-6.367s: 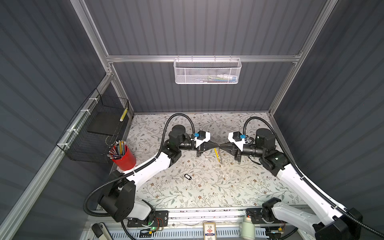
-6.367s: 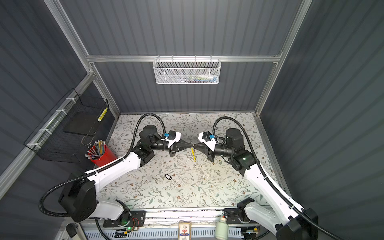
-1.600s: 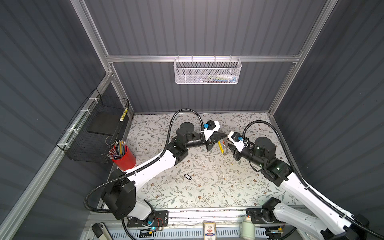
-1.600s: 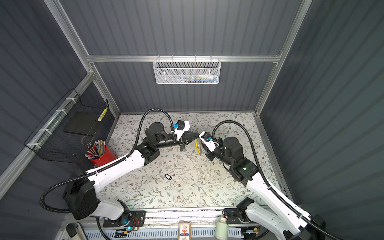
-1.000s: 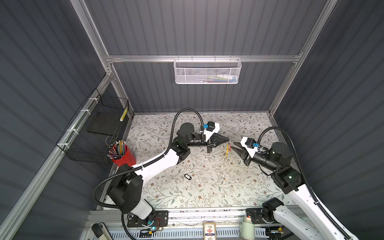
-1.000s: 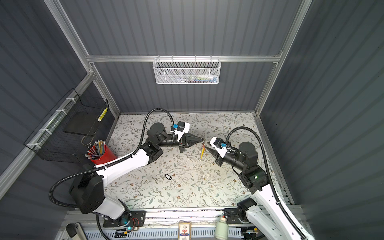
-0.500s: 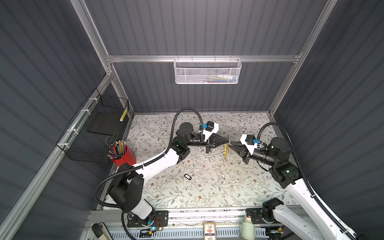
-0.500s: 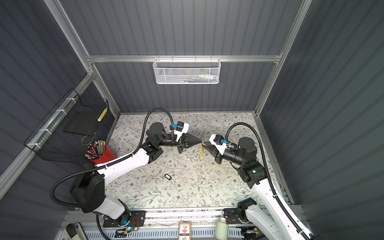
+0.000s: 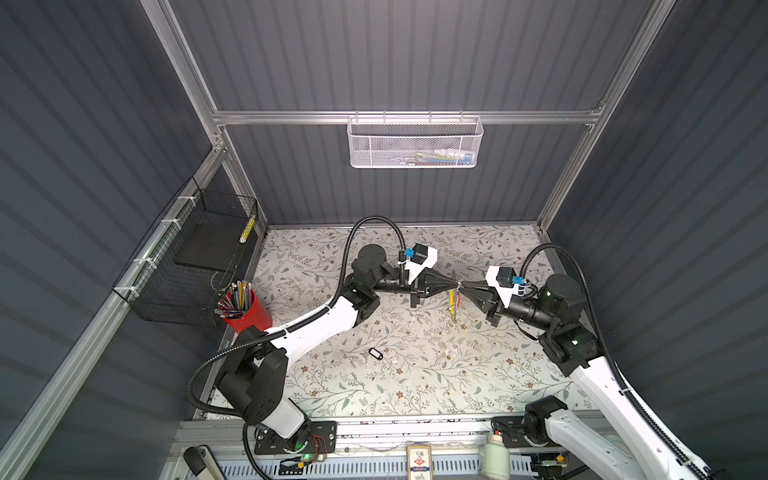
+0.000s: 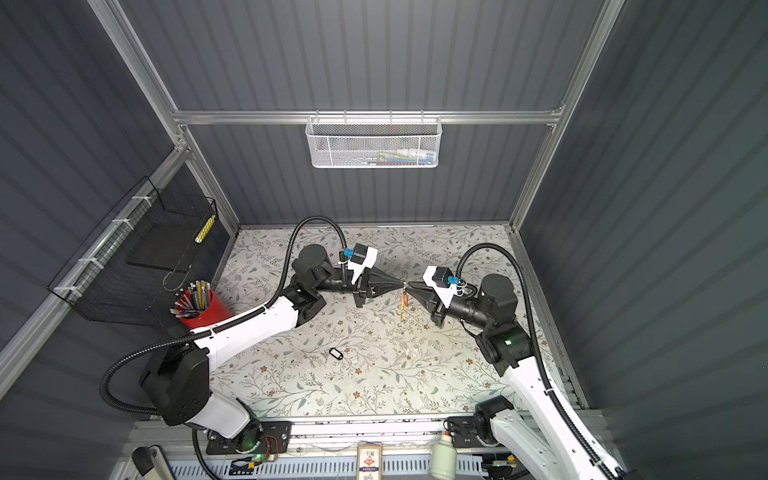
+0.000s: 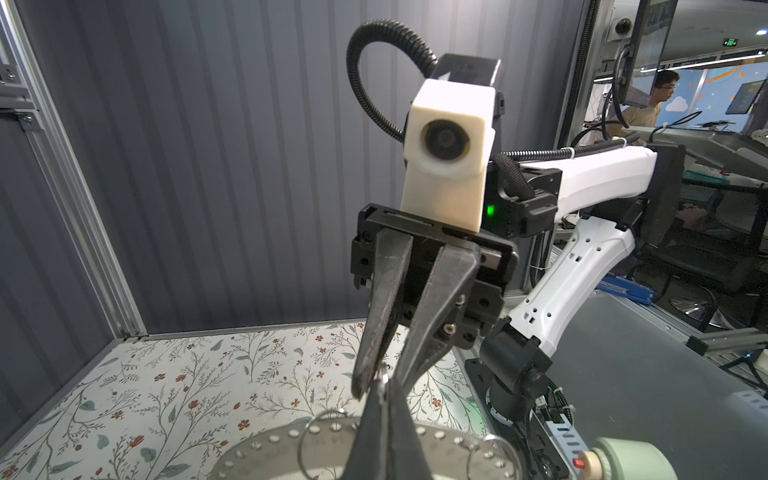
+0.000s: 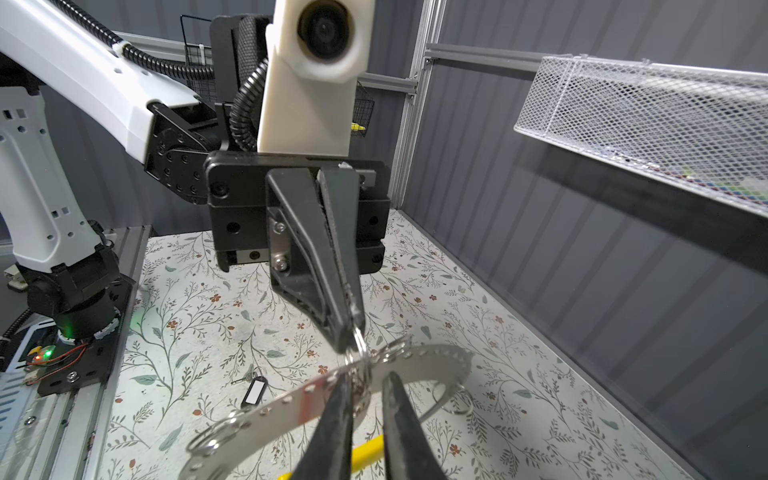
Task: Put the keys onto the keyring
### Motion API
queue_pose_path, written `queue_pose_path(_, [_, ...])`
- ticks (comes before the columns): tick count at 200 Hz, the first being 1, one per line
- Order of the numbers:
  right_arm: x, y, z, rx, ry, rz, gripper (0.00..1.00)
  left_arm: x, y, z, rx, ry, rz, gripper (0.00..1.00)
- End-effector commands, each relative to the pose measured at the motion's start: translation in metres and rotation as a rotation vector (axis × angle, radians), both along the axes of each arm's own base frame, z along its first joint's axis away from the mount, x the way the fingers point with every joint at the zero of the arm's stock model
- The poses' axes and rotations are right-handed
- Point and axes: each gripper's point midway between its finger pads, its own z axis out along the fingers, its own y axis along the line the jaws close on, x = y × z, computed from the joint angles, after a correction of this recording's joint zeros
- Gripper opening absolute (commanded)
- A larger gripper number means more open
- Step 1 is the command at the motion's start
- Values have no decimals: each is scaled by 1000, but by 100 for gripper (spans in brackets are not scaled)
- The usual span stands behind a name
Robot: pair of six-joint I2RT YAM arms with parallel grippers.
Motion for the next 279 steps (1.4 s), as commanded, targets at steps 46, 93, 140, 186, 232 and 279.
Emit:
queue_pose_path(46, [-7,1,6,17,-26,31,6,-5,2,6,-6,-15,-42,0])
queue_pose_path(93, [-9,2,4,11,-23,43,0,-1,0,1,14,-16,-22,0])
queue_pose_path(140, [-9,2,1,5,0,43,0,3,0,-3,42,-34,12,9])
queue_pose_path(186, [-7,2,-5,-17,47,41,0,6,3,-9,120,-104,54,25])
queue_pose_path(232, [-4,4,-16,-63,120,50,0,4,5,-12,223,-210,70,24])
queue_pose_path(279, [-3,5,-13,-62,111,58,0,1,1,-23,289,-233,42,19])
